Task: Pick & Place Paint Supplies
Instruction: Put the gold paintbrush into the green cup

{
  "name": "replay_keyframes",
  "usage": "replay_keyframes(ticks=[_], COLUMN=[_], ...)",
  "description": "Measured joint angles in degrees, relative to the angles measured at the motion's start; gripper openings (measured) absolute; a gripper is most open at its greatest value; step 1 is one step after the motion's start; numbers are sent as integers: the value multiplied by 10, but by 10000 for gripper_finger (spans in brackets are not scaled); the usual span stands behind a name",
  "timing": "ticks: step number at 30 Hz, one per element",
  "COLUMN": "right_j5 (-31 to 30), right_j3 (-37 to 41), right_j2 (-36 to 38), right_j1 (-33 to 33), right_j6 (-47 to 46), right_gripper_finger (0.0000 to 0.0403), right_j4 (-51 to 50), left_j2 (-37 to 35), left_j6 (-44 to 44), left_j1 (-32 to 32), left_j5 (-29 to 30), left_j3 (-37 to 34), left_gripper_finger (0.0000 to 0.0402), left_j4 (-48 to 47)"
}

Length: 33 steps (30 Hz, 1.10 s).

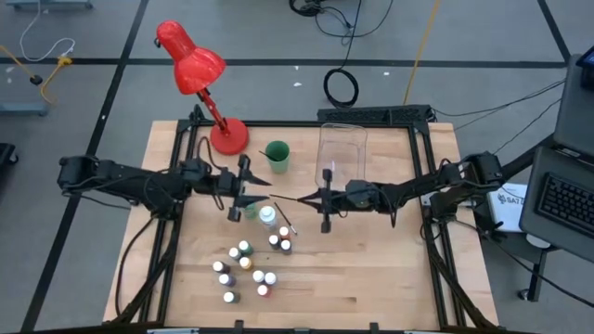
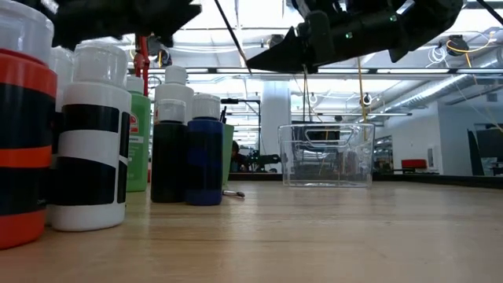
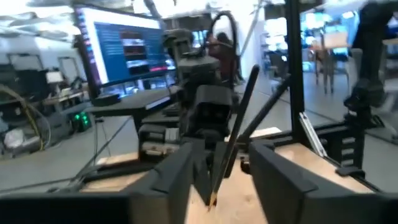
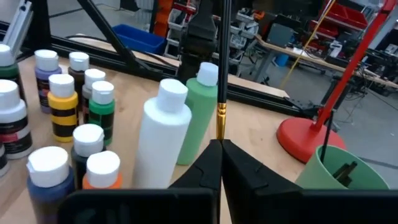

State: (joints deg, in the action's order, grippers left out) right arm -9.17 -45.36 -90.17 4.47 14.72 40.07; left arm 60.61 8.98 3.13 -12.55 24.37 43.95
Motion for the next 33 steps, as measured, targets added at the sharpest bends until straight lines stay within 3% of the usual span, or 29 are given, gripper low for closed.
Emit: replay_keyframes(ticks=[6, 12, 18, 25, 33], right_j5=[-1, 0, 0, 0, 0], right_j3=[0, 0, 0, 0, 0], right_j2=[0, 0, 0, 0, 0], right_j1=[0, 0, 1, 1, 1], right_j6=[12, 12, 14, 15, 23], right_gripper_finger=[0, 0, 0, 0, 0], right_j4=[4, 4, 3, 4, -2], left_j2=[55, 94, 106, 106, 105], left_j6=[21, 35, 27, 3, 11], left_j1=[-16, -26, -30, -30, -29], left_j5=[-7, -9, -9, -4, 38], left_j3=[43, 77, 86, 86, 86], left_gripper_finger=[249, 263, 197, 27, 5], left_j4=[-3, 0, 5, 12, 4])
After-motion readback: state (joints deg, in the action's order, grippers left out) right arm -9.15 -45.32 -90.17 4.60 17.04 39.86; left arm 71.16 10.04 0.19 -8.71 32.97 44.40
